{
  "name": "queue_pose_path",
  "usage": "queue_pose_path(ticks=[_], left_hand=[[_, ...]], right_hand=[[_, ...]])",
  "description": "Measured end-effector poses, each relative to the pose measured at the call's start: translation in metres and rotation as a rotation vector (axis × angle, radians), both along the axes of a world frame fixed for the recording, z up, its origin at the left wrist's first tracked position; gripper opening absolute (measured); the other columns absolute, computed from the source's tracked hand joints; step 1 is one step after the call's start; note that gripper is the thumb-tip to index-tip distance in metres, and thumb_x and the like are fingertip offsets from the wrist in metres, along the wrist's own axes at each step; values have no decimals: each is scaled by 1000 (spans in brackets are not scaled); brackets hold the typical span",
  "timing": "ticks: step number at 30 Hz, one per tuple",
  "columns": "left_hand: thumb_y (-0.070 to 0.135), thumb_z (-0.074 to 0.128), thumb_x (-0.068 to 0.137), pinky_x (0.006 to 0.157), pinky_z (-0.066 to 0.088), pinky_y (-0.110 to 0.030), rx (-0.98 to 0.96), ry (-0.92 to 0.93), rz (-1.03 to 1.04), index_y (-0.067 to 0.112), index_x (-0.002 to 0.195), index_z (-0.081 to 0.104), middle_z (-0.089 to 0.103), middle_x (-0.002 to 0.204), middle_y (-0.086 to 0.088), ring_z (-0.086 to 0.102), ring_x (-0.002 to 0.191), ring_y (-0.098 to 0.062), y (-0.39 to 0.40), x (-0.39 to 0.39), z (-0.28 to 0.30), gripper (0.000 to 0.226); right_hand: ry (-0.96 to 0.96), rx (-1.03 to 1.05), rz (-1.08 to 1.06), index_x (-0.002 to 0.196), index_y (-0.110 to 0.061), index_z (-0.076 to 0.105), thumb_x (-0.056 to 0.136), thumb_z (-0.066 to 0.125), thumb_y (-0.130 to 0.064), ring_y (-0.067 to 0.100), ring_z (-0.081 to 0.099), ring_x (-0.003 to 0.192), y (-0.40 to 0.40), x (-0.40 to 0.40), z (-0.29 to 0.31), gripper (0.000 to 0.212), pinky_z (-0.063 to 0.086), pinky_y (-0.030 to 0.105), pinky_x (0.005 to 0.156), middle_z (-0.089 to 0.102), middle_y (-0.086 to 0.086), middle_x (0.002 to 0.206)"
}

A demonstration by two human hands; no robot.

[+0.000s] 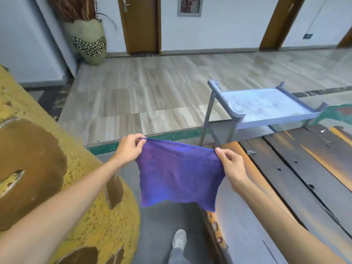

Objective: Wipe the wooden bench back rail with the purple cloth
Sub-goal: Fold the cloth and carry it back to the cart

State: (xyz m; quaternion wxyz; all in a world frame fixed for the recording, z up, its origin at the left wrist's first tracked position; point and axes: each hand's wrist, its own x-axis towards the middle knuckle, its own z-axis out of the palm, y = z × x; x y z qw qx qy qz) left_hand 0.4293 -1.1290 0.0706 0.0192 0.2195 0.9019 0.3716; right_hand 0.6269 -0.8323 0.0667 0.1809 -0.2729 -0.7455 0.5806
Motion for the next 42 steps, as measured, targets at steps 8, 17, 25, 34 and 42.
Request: queue_pose_path(ticks=[8, 17, 25, 34, 42], left_hand=[[11, 59, 96, 65, 46, -13, 160, -217, 31, 21, 78, 68, 69, 72, 7, 60, 67, -1, 80, -158, -7, 22], [21, 64, 93, 76, 46, -16, 208, -220, 98, 19, 85, 73, 74, 83, 7, 63, 75, 0, 144, -295, -15, 13], [30, 63, 91, 50, 42, -18, 99, -272, 21, 11, 71, 69, 63, 62, 5, 53, 54, -6, 188, -459, -49, 27], [41, 60, 82, 52, 28, -30, -116, -273, -135, 19, 54, 32, 32, 55, 4, 32, 48, -13, 225, -658, -70, 45], [46, 59, 84, 51, 24, -32, -158, -99, -296, 19, 61, 23, 23, 57, 4, 26, 51, -17, 365, -817, -57, 50]], right_hand=[[-89, -161, 130, 73, -5, 65, 98, 63, -46, 13, 49, 67, 86, -149, -21, 48, 36, 33, 65, 58, -1, 69], [-103, -106, 74, 76, -15, 46, 109, 43, -33, 12, 38, 72, 135, -295, -42, 37, 31, 34, 66, 42, 2, 76], [-252, -194, -16, 83, -13, 57, 100, 50, -46, 11, 44, 77, 183, -459, -74, 38, 33, 29, 71, 48, 1, 83], [-389, -255, -137, 82, 1, 55, 101, 47, -51, 14, 44, 83, 197, -612, -91, 56, 40, 34, 78, 48, 1, 85], [-300, -272, -343, 79, 9, 47, 101, 45, -51, 15, 35, 76, 256, -712, -97, 64, 24, 34, 71, 38, 2, 81]])
